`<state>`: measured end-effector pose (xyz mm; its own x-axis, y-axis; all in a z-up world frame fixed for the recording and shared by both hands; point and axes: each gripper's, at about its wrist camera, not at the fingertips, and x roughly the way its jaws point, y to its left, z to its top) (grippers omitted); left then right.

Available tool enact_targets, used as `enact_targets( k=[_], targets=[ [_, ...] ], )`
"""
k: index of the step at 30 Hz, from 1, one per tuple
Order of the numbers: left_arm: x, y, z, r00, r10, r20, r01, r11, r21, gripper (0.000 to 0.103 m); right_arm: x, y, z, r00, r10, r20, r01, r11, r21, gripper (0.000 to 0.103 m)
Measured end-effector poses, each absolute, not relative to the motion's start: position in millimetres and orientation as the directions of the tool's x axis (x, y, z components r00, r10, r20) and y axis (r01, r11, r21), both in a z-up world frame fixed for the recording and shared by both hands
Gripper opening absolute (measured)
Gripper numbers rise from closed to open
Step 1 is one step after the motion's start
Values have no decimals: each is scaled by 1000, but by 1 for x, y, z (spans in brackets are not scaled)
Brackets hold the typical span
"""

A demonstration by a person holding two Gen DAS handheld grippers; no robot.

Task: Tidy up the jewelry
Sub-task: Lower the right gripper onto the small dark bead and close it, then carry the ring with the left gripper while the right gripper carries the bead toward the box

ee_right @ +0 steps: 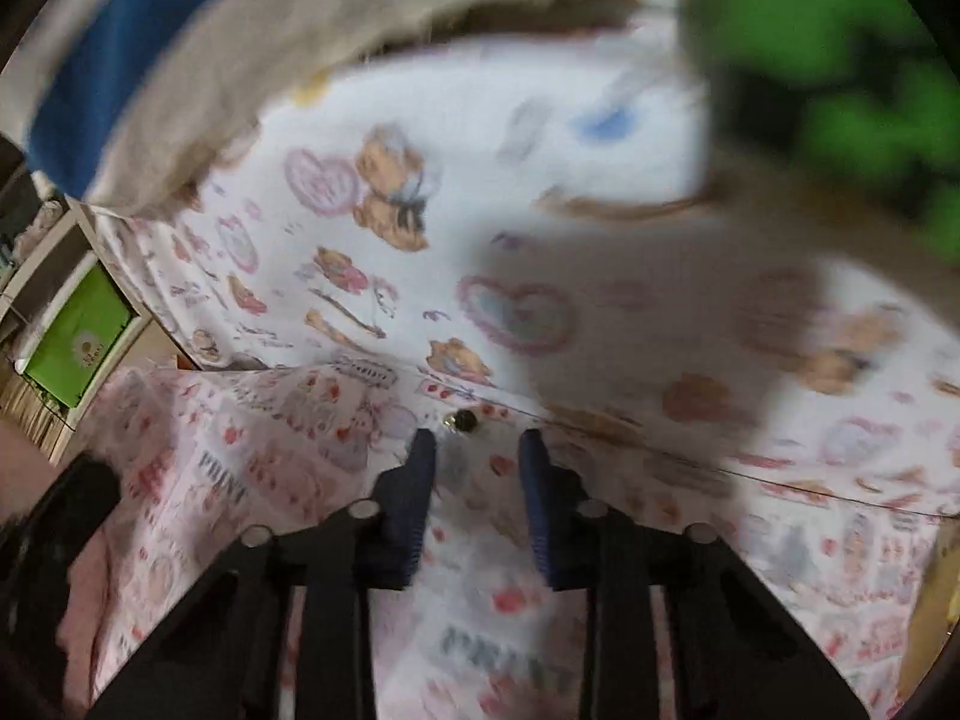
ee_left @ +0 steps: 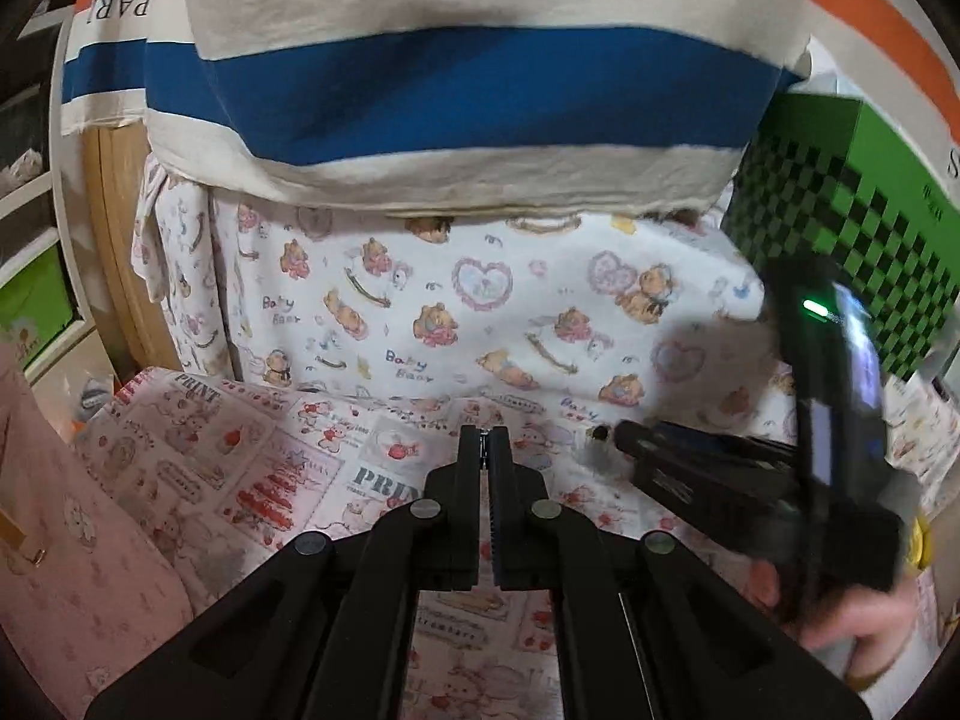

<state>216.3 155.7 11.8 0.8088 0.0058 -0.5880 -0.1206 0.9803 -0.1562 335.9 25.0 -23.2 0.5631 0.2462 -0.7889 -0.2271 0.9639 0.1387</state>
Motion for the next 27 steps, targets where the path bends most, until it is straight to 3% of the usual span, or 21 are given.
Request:
enact_targets(
  k=[7, 12, 19, 21, 22, 27],
  targets=[
    [212, 161, 17, 818, 12, -575, -136, 975, -174, 2, 348, 38, -31, 573, 269, -774, -252, 957, 145, 18],
    [212, 163, 18, 817, 26, -576, -155, 972, -175, 2, 354, 40, -41, 598, 184, -780, -196, 977, 81, 17],
    [214, 165, 16, 813, 44, -581, -175, 970, -171, 2, 362, 38, -48, 576, 230, -784, -223, 967, 120, 11],
    [216, 164, 15, 810, 54, -584, -179, 971, -159, 2, 359, 40, -45, 582, 217, -783, -220, 970, 106, 11],
    [216, 164, 15, 809, 56, -586, -181, 971, -157, 2, 355, 39, -42, 591, 216, -777, -223, 970, 99, 6],
    [211, 165, 21, 822, 51, -567, -180, 968, -174, 2, 321, 28, -27, 610, 237, -756, -281, 957, 73, 6]
  ],
)
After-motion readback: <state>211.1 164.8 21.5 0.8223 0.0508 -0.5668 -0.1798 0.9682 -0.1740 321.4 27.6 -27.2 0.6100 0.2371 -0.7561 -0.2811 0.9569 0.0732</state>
